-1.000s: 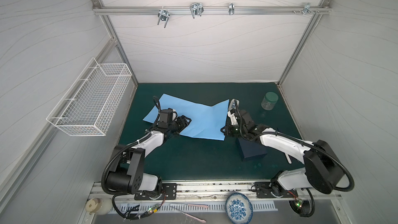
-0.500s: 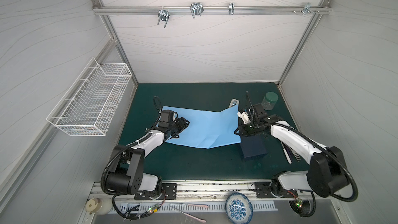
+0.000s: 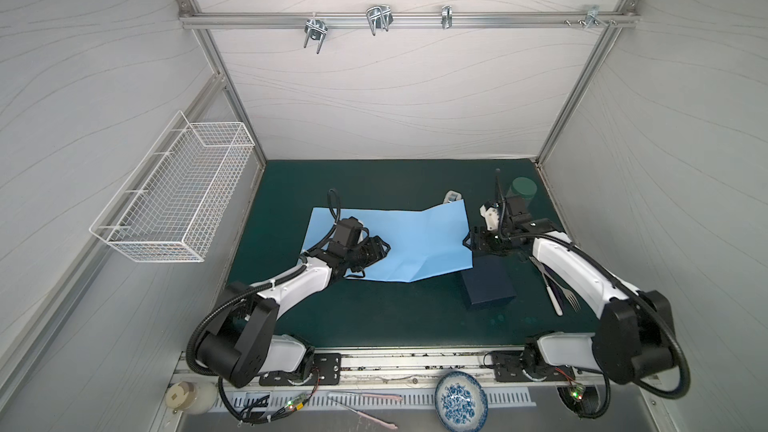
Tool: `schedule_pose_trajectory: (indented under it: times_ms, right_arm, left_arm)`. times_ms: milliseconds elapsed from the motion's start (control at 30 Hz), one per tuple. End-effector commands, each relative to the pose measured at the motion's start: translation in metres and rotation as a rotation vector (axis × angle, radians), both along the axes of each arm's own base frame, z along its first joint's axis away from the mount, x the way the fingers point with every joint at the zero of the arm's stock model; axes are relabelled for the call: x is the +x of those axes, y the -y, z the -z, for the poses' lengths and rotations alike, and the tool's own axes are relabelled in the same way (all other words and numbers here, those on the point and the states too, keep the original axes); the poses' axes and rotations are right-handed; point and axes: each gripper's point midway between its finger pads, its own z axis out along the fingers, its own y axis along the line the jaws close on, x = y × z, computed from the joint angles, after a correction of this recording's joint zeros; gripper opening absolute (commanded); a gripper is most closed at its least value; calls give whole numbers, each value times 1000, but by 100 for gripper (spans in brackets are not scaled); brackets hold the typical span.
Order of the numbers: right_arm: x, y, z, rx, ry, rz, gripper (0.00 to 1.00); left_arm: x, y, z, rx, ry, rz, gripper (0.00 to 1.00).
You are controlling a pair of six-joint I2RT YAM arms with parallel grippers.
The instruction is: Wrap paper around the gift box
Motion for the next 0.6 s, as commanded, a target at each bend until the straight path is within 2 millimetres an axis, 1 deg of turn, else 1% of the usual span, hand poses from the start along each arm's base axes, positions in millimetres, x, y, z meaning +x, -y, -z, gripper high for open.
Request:
schedule_pose_trajectory:
  times_ms: [0, 67, 133, 267, 333, 433, 533, 567]
  right_arm:
    - [-8, 35, -2, -57, 33, 142, 98]
    - [-16, 47, 3, -53, 24, 197, 99]
    - [-24, 54, 11, -42, 6, 233, 99]
    - [-37, 47, 28, 13, -62, 231, 99]
    - [-44, 41, 35, 49, -99, 219, 99]
    - [-53, 33, 37, 97, -126, 196, 99]
    - [-66, 26, 37, 143, -143, 176, 99]
    - [-70, 23, 37, 160, -151, 171, 99]
  left_arm:
    - [-25, 49, -31, -64, 60, 86, 77]
    - [-40, 77, -40, -90, 60, 156, 80]
    - [-52, 104, -46, -122, 52, 217, 82]
    - [-70, 154, -50, -153, 38, 343, 85]
    - [-76, 177, -47, -159, 16, 395, 86]
    - [-76, 199, -36, -160, -21, 423, 86]
    - [-75, 209, -25, -146, -41, 429, 86]
    - [-74, 209, -22, -138, -47, 428, 85]
